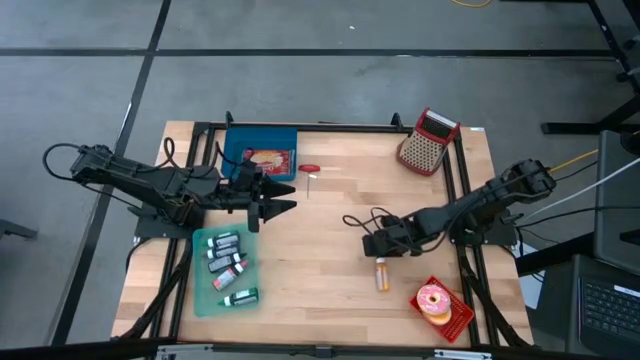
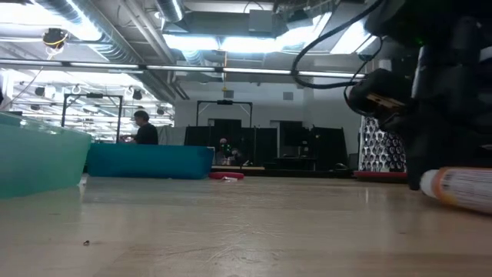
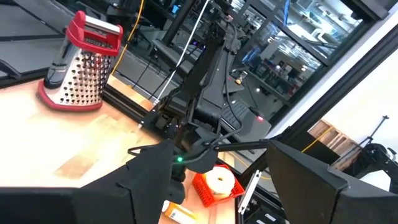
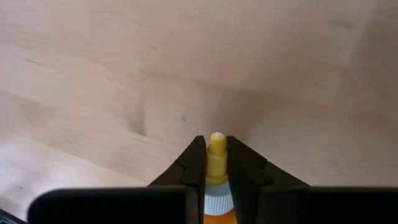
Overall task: Pick & Place Food Item
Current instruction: Put the yellow food coloring bottle into the green bin
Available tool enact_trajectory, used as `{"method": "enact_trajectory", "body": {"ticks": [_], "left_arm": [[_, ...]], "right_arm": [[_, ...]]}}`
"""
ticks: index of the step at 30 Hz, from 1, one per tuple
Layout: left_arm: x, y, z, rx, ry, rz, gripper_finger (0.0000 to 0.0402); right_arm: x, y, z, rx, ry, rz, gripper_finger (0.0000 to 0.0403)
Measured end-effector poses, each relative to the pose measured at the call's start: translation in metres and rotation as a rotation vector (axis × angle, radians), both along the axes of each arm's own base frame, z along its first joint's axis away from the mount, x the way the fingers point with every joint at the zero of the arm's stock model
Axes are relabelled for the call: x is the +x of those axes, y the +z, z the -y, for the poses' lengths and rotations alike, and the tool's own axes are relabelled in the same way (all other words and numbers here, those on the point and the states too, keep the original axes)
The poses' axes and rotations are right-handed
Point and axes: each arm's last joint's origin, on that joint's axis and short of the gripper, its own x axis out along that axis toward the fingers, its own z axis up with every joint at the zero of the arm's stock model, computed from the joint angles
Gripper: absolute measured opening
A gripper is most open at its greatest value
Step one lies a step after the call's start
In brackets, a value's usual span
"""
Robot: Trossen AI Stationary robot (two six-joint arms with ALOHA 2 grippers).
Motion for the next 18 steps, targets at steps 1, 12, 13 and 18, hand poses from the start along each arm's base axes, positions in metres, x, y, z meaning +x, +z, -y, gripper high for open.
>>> {"method": "enact_trajectory", "body": {"ticks": [1, 12, 13, 18], "left_arm": [[0.000, 0.000, 0.000, 0.000, 0.000, 0.000, 0.0253], [0.000, 0.000, 0.000, 0.008, 0.001, -0.001, 0.0253], [0.000, 0.000, 0.000, 0.008, 0.000, -0.001, 0.0253], [0.000, -0.001, 0.000, 0.002, -0.002, -0.007, 0.0253]], "right_arm": [[0.001, 0.000, 0.002, -0.004, -0.001, 0.009, 0.0044], [0.028, 0.010, 0.032, -0.078, -0.081, 0.241, 0.0041], [0.031, 0.011, 0.037, -0.086, -0.087, 0.271, 0.0041], [0.046, 0.021, 0.059, -0.138, -0.117, 0.430, 0.0041]]}}
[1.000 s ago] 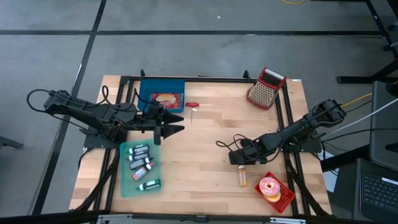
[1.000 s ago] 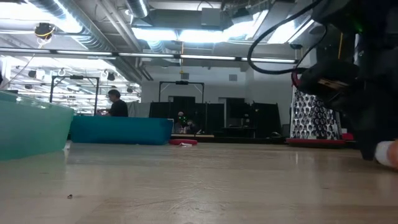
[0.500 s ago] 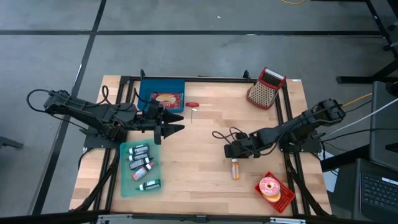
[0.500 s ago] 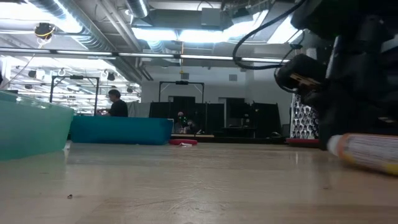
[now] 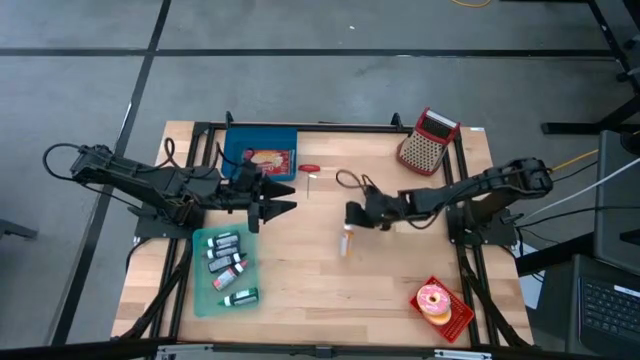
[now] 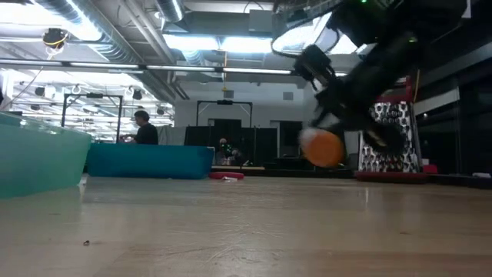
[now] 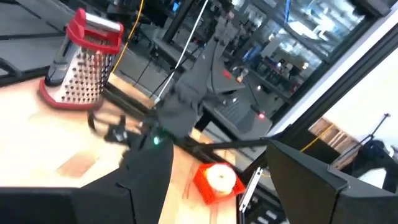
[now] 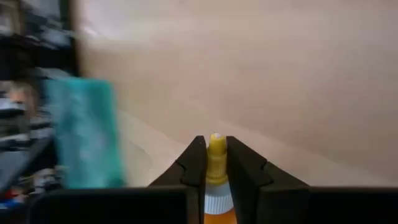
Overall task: Pick & Place Food Item
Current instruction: Put the yellow food coloring bottle into the green bin
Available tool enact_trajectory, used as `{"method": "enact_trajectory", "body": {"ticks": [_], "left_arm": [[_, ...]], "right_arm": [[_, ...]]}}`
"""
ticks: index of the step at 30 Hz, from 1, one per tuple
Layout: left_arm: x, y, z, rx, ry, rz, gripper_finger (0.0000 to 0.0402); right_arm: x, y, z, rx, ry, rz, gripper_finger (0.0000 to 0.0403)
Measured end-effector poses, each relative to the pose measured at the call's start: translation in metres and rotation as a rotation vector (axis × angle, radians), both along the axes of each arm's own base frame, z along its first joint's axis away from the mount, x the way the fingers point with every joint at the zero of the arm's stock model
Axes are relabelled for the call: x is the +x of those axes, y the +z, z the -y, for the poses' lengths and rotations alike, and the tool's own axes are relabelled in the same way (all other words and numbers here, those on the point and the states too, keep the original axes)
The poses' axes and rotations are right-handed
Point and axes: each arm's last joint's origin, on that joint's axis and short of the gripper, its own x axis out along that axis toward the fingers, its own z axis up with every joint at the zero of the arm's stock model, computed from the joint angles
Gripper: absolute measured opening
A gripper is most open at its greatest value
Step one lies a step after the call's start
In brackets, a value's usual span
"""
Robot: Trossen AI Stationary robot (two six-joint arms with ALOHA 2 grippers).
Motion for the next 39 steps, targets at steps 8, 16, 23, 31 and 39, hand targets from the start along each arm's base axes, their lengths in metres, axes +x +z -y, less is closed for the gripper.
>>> {"method": "enact_trajectory", "body": {"ticks": [8, 16, 23, 31, 39], "left_arm": [[-0.006, -0.033, -0.006, -0.170, 0.077, -0.315, 0.0253], [-0.006, -0.039, -0.013, -0.273, 0.111, -0.357, 0.0253], [0.004, -0.031, -0.021, -0.324, 0.043, -0.272, 0.0253], [0.020, -0.040, -0.036, -0.325, 0.054, -0.292, 0.0253], [0.042, -0.051, -0.050, -0.298, 0.050, -0.285, 0.0253]], "right_arm": [[0.020, 0.026, 0.031, -0.101, -0.026, 0.314, 0.0041], [0.047, 0.080, 0.042, -0.326, 0.055, 0.494, 0.0041], [0.063, 0.131, 0.053, -0.484, 0.093, 0.549, 0.0041], [0.068, 0.160, 0.056, -0.540, 0.144, 0.544, 0.0041], [0.069, 0.163, 0.055, -0.540, 0.165, 0.547, 0.0041]]}}
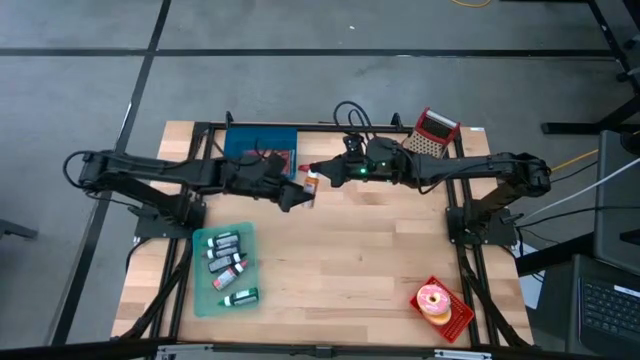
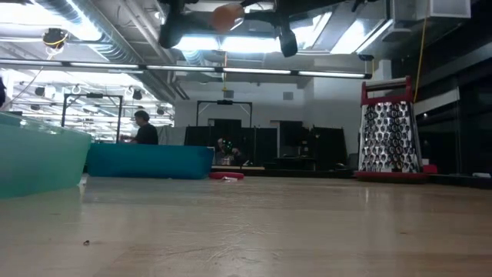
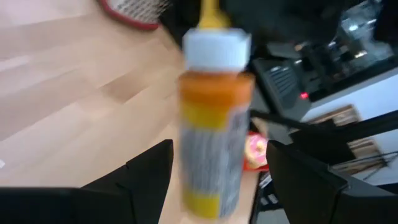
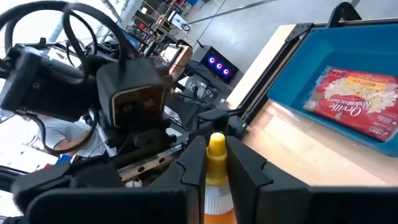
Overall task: Pick & Place Food Item
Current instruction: Put the yellow food coloring bottle into the green bin
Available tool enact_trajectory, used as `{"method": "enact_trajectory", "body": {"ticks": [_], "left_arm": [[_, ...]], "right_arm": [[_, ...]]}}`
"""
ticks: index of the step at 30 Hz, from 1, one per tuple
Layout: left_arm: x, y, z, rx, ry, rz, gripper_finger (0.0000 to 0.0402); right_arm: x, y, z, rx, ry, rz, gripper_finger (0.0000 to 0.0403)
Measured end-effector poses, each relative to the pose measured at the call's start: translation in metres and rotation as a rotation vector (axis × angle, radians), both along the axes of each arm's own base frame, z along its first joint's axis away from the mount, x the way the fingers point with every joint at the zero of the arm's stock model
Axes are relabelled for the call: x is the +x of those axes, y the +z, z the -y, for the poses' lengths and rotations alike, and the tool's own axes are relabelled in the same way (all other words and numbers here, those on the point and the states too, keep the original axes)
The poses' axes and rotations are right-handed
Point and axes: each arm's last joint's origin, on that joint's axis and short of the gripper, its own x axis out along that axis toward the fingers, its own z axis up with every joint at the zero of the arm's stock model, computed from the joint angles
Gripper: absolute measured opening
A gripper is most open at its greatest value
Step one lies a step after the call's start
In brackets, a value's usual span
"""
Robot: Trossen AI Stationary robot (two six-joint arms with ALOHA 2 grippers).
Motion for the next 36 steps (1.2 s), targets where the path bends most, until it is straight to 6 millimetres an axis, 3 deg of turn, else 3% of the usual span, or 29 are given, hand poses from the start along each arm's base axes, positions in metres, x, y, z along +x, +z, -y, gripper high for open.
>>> {"method": "enact_trajectory", "body": {"ticks": [13, 23, 26, 36], "left_arm": [[0.030, -0.019, -0.012, -0.025, -0.066, 0.019, 0.0244], [0.025, -0.012, -0.015, 0.035, -0.077, 0.043, 0.0105], [0.022, -0.008, -0.015, 0.037, -0.091, 0.060, 0.0083], [0.012, -0.007, -0.011, 0.033, -0.181, 0.008, 0.0087]], "right_arm": [[0.000, 0.000, 0.000, 0.005, 0.007, 0.004, 0.0041], [0.000, 0.002, 0.000, 0.001, 0.021, 0.013, 0.0043], [0.000, 0.003, 0.000, -0.001, 0.027, 0.024, 0.0064], [0.000, 0.003, 0.009, -0.008, -0.008, 0.029, 0.0169]]}}
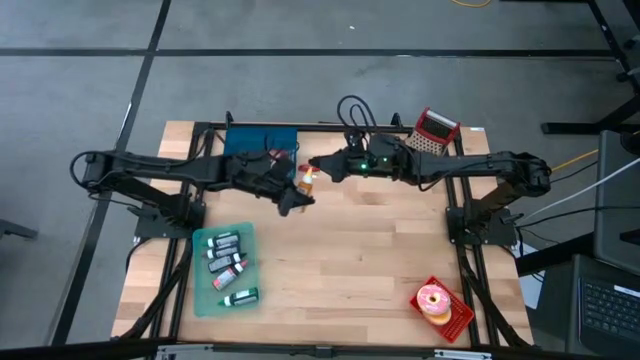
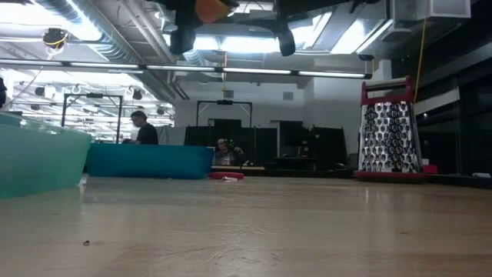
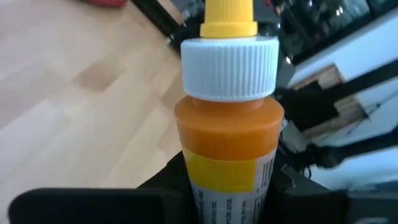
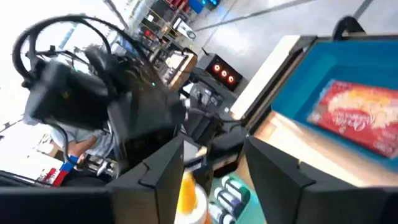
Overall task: Pick & Place Food Item
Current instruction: Put the yellow food coloring bottle into the green bin
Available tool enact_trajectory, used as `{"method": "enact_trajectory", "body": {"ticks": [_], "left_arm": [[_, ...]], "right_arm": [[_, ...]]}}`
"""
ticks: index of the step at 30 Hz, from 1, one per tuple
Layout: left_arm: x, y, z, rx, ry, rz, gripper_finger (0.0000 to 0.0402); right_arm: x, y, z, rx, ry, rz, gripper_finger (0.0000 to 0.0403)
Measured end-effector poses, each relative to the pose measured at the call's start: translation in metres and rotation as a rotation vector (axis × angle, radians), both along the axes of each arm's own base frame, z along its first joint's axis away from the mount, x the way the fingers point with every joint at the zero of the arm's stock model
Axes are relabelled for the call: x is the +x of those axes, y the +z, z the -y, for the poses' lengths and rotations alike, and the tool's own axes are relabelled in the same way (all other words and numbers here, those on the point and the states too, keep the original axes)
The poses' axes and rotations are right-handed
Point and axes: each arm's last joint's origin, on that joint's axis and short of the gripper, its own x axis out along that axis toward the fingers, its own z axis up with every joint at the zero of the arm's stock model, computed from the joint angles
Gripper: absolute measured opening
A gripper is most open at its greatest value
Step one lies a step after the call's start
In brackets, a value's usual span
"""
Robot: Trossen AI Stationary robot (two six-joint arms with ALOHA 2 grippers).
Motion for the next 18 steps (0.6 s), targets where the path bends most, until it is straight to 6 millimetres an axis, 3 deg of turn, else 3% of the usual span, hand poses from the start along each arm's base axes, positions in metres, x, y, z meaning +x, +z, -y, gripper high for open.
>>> {"method": "enact_trajectory", "body": {"ticks": [5, 9, 15, 18], "left_arm": [[-0.017, -0.005, 0.007, 0.011, -0.077, -0.140, 0.0087], [-0.044, -0.017, 0.019, 0.017, -0.167, -0.385, 0.0087], [-0.084, -0.039, 0.054, 0.077, -0.355, -0.813, 0.0088], [-0.092, -0.046, 0.074, 0.139, -0.435, -0.919, 0.0088]], "right_arm": [[-0.001, 0.002, 0.012, -0.002, 0.002, 0.026, 0.0197], [-0.002, 0.003, 0.017, 0.001, 0.013, 0.031, 0.0205], [-0.002, 0.003, 0.016, -0.008, 0.035, 0.030, 0.0203], [-0.002, 0.002, 0.017, -0.014, 0.038, 0.028, 0.0203]]}}
